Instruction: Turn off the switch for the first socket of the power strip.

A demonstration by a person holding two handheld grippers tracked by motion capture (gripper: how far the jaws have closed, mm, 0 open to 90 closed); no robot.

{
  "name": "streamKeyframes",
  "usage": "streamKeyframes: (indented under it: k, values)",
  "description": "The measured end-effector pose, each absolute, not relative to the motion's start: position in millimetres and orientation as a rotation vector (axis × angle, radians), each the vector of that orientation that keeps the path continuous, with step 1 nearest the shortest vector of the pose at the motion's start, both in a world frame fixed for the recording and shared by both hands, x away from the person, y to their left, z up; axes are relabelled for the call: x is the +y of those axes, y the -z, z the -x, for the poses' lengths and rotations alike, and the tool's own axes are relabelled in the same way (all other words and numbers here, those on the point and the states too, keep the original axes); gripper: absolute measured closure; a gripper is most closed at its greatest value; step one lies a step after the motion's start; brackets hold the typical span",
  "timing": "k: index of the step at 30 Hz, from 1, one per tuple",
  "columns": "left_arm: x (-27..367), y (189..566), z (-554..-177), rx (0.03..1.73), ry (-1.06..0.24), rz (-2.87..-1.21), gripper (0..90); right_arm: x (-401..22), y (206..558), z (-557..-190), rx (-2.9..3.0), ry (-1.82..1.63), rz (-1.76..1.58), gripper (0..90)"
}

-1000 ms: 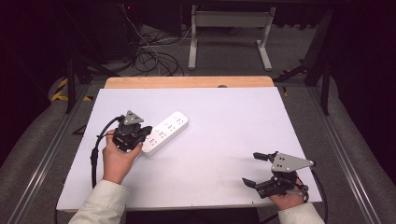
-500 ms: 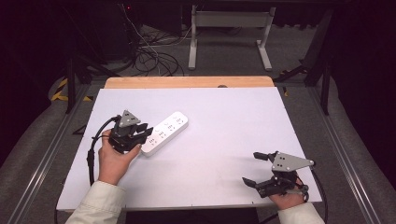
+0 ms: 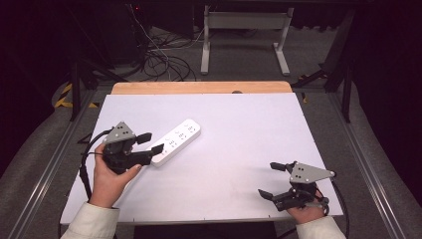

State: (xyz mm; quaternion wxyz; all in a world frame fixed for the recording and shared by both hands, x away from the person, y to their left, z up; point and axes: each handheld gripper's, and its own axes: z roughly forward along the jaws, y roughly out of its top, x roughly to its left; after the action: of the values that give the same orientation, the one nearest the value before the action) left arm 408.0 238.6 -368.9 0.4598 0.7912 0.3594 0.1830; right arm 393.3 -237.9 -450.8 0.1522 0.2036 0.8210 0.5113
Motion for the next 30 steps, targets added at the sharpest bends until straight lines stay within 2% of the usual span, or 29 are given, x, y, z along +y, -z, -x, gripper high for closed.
streamKeyframes:
  k: [3,15,17,20,25,30]
  values:
    - [240,378,-393,0.837,-0.516,-1.958,36.1,-238,451,-393,2.354,-1.469,-0.586,7.1]
    - [252,409,-363,0.784,-0.505,-1.879,23.5,-237,451,-393,2.358,-1.461,-0.58,7.1]
    - [253,417,-359,0.779,-0.554,-1.876,21.4,-237,451,-393,2.359,-1.462,-0.58,7.1]
    - [260,434,-352,0.767,-0.624,-1.836,20.8,-238,450,-393,2.356,-1.464,-0.579,7.1]
    - [262,444,-347,0.753,-0.622,-1.82,20.2,-237,451,-393,2.359,-1.462,-0.578,7.1]
    - [260,460,-342,0.722,-0.605,-1.902,19.9,-237,451,-393,2.359,-1.463,-0.578,7.1]
